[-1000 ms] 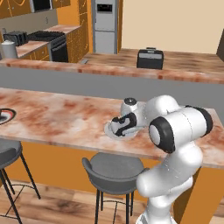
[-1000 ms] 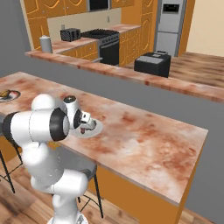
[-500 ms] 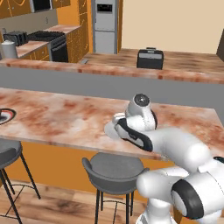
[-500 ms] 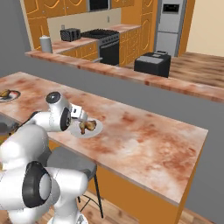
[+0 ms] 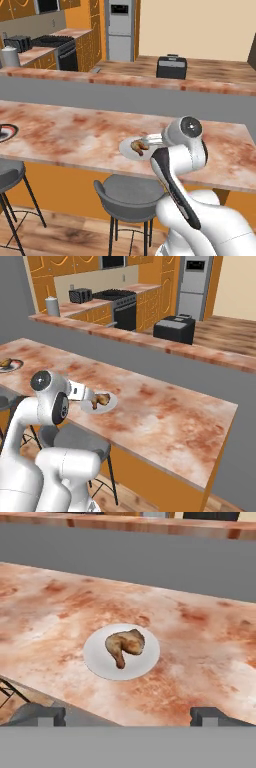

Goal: Take the chicken drumsticks from the pan and place one on each plate on the dining counter.

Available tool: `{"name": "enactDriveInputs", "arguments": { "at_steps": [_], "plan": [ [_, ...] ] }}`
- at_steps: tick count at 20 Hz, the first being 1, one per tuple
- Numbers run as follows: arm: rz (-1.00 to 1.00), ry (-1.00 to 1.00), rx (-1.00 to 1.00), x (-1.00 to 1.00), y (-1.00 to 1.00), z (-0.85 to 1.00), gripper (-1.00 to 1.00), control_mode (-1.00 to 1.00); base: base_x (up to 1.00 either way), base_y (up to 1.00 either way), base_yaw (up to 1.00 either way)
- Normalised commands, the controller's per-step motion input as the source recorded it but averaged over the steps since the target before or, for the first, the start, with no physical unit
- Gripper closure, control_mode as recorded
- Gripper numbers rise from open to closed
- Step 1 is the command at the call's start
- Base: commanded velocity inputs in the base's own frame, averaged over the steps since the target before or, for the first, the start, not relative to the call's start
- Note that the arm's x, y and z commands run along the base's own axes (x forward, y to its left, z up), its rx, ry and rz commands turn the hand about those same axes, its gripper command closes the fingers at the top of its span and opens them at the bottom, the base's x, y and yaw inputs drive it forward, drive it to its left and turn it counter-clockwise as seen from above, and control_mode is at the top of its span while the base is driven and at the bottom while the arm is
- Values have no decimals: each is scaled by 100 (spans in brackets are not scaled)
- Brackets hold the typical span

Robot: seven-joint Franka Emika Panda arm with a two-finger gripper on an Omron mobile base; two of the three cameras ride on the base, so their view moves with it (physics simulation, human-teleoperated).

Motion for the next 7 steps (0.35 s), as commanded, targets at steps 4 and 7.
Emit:
{"name": "enactDriveInputs", "arguments": {
  "at_steps": [4, 7],
  "plan": [
    [-12, 5, 3, -100, -62, 22, -100, -100, 0, 0, 0],
    [-14, 15, 0, -100, -67, 0, -100, -100, 0, 0, 0]
  ]
}}
